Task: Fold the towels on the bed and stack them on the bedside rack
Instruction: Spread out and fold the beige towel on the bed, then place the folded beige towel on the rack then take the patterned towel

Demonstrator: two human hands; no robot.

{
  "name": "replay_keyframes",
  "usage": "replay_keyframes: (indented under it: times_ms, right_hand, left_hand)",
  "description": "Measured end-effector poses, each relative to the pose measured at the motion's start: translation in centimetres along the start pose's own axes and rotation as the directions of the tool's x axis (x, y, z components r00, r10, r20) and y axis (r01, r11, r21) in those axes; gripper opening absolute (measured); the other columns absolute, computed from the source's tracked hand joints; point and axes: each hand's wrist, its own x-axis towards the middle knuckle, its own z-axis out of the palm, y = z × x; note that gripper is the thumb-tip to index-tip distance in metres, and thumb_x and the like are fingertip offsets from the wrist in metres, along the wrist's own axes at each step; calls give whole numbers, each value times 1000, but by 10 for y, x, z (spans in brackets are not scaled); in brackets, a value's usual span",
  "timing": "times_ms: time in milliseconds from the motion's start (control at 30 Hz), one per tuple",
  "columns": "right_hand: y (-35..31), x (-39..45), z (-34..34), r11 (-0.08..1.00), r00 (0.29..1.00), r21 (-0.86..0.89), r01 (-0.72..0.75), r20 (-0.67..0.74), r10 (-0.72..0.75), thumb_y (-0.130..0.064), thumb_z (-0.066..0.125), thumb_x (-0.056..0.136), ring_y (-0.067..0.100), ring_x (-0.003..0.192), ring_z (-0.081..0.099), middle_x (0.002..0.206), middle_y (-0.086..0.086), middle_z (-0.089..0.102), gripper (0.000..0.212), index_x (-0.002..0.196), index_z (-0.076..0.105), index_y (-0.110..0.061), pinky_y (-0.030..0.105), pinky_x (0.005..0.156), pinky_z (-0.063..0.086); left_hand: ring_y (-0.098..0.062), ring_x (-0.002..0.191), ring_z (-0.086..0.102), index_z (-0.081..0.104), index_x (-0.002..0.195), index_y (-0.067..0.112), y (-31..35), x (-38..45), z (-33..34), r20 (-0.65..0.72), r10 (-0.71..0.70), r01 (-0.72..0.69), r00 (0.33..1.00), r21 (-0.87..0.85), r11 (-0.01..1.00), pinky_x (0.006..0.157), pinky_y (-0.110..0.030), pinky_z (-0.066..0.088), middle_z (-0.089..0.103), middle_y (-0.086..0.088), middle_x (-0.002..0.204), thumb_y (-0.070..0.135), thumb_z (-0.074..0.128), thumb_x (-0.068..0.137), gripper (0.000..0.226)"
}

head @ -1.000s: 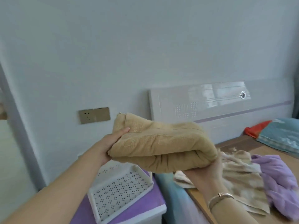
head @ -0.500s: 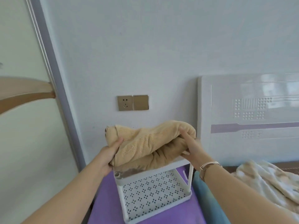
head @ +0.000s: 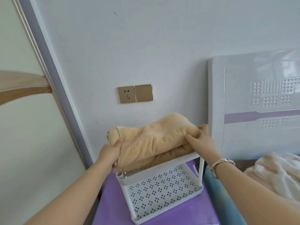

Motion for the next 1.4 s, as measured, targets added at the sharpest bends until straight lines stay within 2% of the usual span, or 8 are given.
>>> replay_keyframes:
  times_ms: [167,267,367,600,733,1033,1200,1400]
  right_hand:
    - [-1,-2,6,919,979,-371,137,-90,-183,-17,45,82,31,125,37,136,4,41,54,134,37,-30,47,104,33]
    - [-1,-3,5,903,987,-401,151,15,-158,-17,38,85,33,113,49,137,3,39,54,135,38,-37,50,99,41]
    - [0,-5,-7,886,988,-438,152,71,-134,-17,37,85,38,100,54,128,8,41,49,131,40,-34,46,92,47]
    - [-5,-34,-30,846,997,-530,68,70,-36,-26,40,83,37,90,51,109,4,35,41,123,37,-34,44,88,46]
    - [-1,-56,-34,828,996,-555,84,78,-49,-24,42,85,37,88,50,106,3,31,43,127,36,-33,41,87,43]
    - [-15,-76,-15,854,994,-509,108,76,-80,-18,40,86,36,84,54,106,6,36,42,127,38,-26,41,86,46]
    - [-9,-73,-15,855,987,-505,116,154,-43,-21,37,90,38,109,52,133,11,36,53,141,27,-31,48,96,44]
    - [4,-92,-37,708,965,-675,207,259,-36,-45,25,98,29,148,-4,161,1,-6,59,148,-5,-43,62,112,6]
  left_hand:
    - [-26,58,57,51,102,-6,5,1,14,-24,82,-72,996,285,956,61,-29,44,60,-18,68,44,41,98,51]
    - [-27,59,58,38,113,-3,-4,-2,17,-130,215,-160,968,337,928,50,-29,43,64,-24,92,44,44,97,49]
    - [-34,79,62,42,107,5,-17,-4,19,-196,320,-195,927,475,858,73,-34,44,64,-15,90,55,36,93,53]
    - [-25,66,54,38,131,14,1,2,13,93,52,-59,994,72,996,54,-28,43,57,-13,95,37,39,100,38]
    - [-33,113,53,47,127,5,13,11,17,45,137,-143,990,189,972,90,-37,44,56,-16,124,31,44,99,39]
    - [-24,78,54,31,140,7,8,-2,-2,-61,183,-161,981,265,951,61,-33,39,54,-13,106,17,40,96,46]
    - [-32,137,35,47,136,31,2,-17,-8,23,621,-487,784,642,591,110,-53,28,39,-2,150,44,24,98,46]
    - [-23,148,9,32,146,35,-3,-43,-3,261,398,-446,880,744,498,114,-60,4,19,6,159,54,8,98,57]
